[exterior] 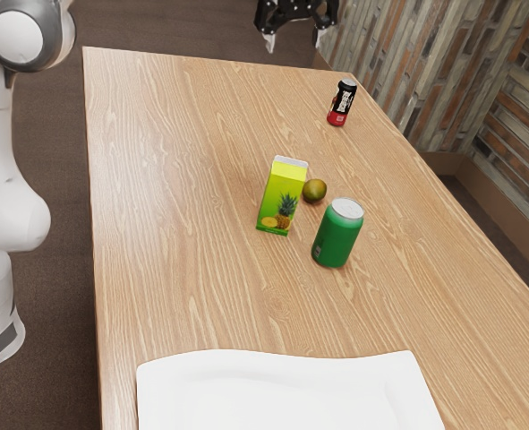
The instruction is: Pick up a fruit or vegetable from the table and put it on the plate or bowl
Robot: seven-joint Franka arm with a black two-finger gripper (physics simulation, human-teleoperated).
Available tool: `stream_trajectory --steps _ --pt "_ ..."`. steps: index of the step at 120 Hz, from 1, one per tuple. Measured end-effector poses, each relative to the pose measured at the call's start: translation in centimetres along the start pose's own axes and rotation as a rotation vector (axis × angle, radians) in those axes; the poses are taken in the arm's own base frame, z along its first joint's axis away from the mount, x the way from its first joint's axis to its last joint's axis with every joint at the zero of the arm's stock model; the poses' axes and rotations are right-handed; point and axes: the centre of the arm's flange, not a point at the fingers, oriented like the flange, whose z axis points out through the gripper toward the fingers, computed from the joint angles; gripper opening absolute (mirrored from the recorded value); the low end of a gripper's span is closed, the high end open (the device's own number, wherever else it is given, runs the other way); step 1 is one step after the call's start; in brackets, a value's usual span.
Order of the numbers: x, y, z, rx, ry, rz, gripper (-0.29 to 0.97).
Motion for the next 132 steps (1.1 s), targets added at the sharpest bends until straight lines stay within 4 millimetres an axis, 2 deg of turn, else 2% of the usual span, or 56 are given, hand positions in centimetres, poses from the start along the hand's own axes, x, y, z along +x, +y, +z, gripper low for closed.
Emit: stream_trajectory --steps 6,15,19,23,27,30,35,42,51,56,63,70,84,93,97,115,132 --pt "0.7 0.3 -0.2 -0.013 0.004 -0.001 0.68" --pt "4.3 1.2 -1.7 -0.004 0.026 0.046 0.68" --pt "5.3 1.4 -2.3 0.005 0.033 0.054 0.68" --pt "5.4 1.4 -2.4 0.007 0.034 0.045 0.68" --pt "4.5 1.1 -1.7 0.000 0.029 0.015 0.68" --pt "3.5 0.6 -0.6 -0.016 0.018 -0.017 0.68" --pt "0.1 -0.8 3.1 -0.076 -0.013 -0.102 0.68" --pt "-6.5 -2.3 9.4 -0.159 -0.020 -0.224 0.68" --pt "-14.3 -3.0 16.5 -0.227 -0.003 -0.345 0.68" --pt "-16.6 -3.0 18.9 -0.243 0.009 -0.382 0.68" --pt "-18.2 -3.3 21.4 -0.256 0.027 -0.410 0.68" --pt "-18.6 -3.6 22.8 -0.259 0.043 -0.419 0.68" --pt "-18.5 -4.1 23.2 -0.243 0.049 -0.434 0.68" --pt "-14.9 -6.1 23.0 -0.198 0.047 -0.381 0.68" --pt "-14.3 -6.8 23.5 -0.178 0.047 -0.371 0.68" --pt "-15.8 -8.0 25.6 -0.125 0.036 -0.393 0.68" --pt "-16.5 -8.3 26.0 -0.096 0.026 -0.344 0.68"
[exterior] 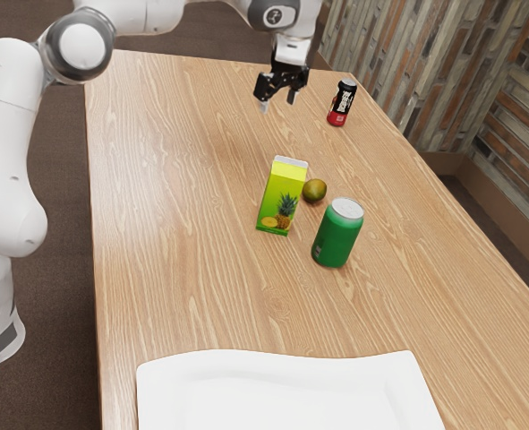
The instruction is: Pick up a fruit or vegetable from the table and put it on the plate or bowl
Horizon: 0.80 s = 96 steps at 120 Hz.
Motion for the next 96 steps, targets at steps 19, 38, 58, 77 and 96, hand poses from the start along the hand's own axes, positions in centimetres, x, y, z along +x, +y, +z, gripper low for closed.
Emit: stream_trajectory --steps 19,38,58,77,96 --pt "-2.9 0.6 0.2 -0.042 0.010 0.023 0.68" --pt "-4.9 0.9 0.4 -0.055 0.107 0.072 0.68" --pt "-0.2 -0.1 -0.4 0.027 0.161 0.287 0.68" --pt "3.3 -0.4 -1.0 0.084 0.170 0.529 0.68" --pt "4.1 -0.6 -0.5 0.108 0.178 0.689 0.68"
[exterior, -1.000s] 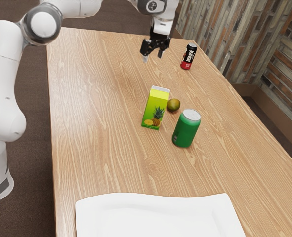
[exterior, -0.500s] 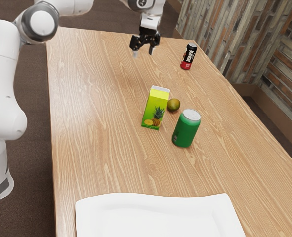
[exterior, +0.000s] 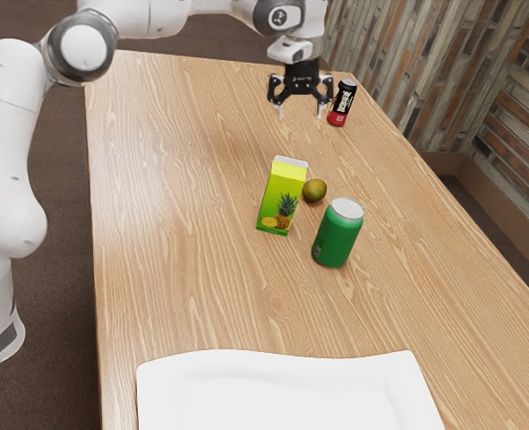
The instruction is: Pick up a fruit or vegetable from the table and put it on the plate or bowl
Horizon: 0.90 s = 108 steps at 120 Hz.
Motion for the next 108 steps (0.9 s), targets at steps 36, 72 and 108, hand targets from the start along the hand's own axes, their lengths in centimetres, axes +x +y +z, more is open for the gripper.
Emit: stream_trajectory --steps 36,72,108 --pt "1.9 -1.7 2.1 -0.018 0.014 0.284 0.68" --pt "-0.5 -0.4 4.1 -0.043 0.029 0.371 0.68" --pt "-1.5 1.4 3.8 -0.207 -0.035 0.428 0.68"
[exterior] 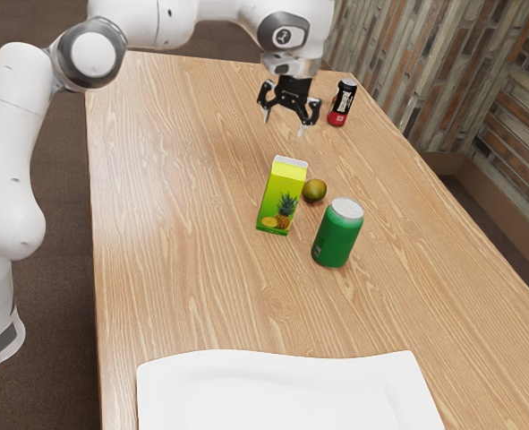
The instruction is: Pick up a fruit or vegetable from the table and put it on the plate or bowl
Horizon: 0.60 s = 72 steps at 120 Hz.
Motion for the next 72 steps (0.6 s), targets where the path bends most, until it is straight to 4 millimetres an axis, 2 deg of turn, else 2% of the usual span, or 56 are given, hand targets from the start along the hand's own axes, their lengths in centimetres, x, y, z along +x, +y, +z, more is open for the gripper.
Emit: stream_trajectory --steps 6,9,23,38,48,58,72 --pt "-0.3 0.5 -0.3 -0.006 -0.003 -0.004 0.68" --pt "-0.1 0.1 -0.2 -0.008 -0.001 0.007 0.68" --pt "4.6 -7.7 -0.4 -0.008 0.000 0.159 0.68" --pt "7.7 -11.7 -0.4 -0.009 0.004 0.252 0.68" --pt "8.1 -12.4 0.5 -0.014 0.017 0.276 0.68" --pt "7.7 -12.3 1.6 -0.023 0.030 0.283 0.68" --pt "7.8 -11.6 0.0 -0.048 0.001 0.295 0.68"
